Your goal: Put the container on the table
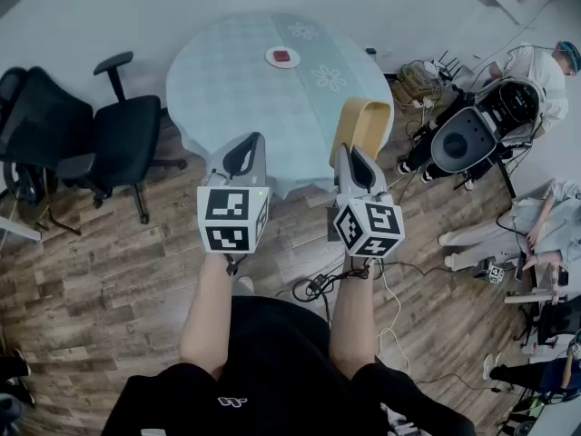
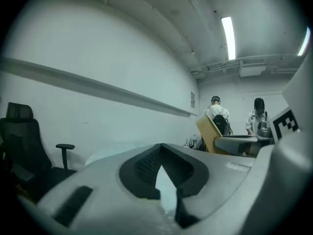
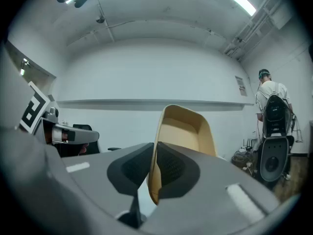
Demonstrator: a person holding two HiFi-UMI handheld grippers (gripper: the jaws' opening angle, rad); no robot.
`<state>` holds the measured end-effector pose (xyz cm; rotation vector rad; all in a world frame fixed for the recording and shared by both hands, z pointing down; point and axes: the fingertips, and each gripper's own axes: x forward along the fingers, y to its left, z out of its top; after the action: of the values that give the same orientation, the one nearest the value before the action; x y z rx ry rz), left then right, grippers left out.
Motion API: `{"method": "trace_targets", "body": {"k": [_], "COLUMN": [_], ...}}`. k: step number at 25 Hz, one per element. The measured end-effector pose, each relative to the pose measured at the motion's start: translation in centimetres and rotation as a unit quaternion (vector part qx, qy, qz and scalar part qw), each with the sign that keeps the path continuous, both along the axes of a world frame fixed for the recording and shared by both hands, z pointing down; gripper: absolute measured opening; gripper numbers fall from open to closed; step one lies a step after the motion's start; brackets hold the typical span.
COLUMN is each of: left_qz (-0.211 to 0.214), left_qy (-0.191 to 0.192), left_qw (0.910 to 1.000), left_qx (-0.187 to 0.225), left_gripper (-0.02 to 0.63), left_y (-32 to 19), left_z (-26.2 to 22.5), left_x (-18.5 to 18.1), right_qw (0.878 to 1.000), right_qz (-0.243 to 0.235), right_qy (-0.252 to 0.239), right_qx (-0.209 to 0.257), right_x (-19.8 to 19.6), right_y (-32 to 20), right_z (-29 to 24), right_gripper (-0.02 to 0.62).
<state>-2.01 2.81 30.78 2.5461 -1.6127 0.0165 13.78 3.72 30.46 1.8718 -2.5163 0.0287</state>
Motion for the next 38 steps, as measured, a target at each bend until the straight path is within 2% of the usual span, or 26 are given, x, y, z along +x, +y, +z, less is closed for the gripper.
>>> {"method": "trace_targets", "body": {"k": [4,9,12,18,25,33,38], "left_qz": [0.000,0.001,-0.001,0.000,0.019,0.012,0.011], "left_qy": [0.001,-0.005,-0.003,0.011,0.026,0.048,0.050], "left_qw": [1.0000,0.9999,0.9999,0.9997,0.9992,0.9985,0.9984], "left_qx": [-0.006,-0.010,-0.013,-0.023,-0.025,-0.024,-0.025], "left_gripper": [0.000,0.000,0.001,0.000,0.001,0.000,0.001], "left_y": [-0.5,-1.6,-2.1,-3.2,-4.2,-6.5,-8.0], "left_z": [0.5,1.1,1.3,2.2,2.0,2.1,2.3], "left_x": [0.2,-0.5,-1.1,-2.6,-1.1,-2.3,-2.2], "right_qw": [1.000,0.999,0.999,0.999,0.996,0.997,0.996], "right_qz": [-0.003,0.022,0.029,0.049,0.084,0.063,0.084], "right_qy": [-0.004,-0.011,-0.015,0.002,0.015,0.041,0.033], "right_qx": [-0.002,-0.024,-0.021,-0.023,-0.021,-0.014,-0.010], "right_x": [-0.1,0.1,0.1,-0.5,2.4,-0.2,1.8], "right_y": [-0.6,-1.9,-2.2,-2.2,-2.0,-3.8,-5.2], "right_z": [0.3,1.6,1.5,1.9,0.8,0.6,0.2], "right_gripper": [0.032,0.034,0.034,0.034,0.034,0.034,0.034]}}
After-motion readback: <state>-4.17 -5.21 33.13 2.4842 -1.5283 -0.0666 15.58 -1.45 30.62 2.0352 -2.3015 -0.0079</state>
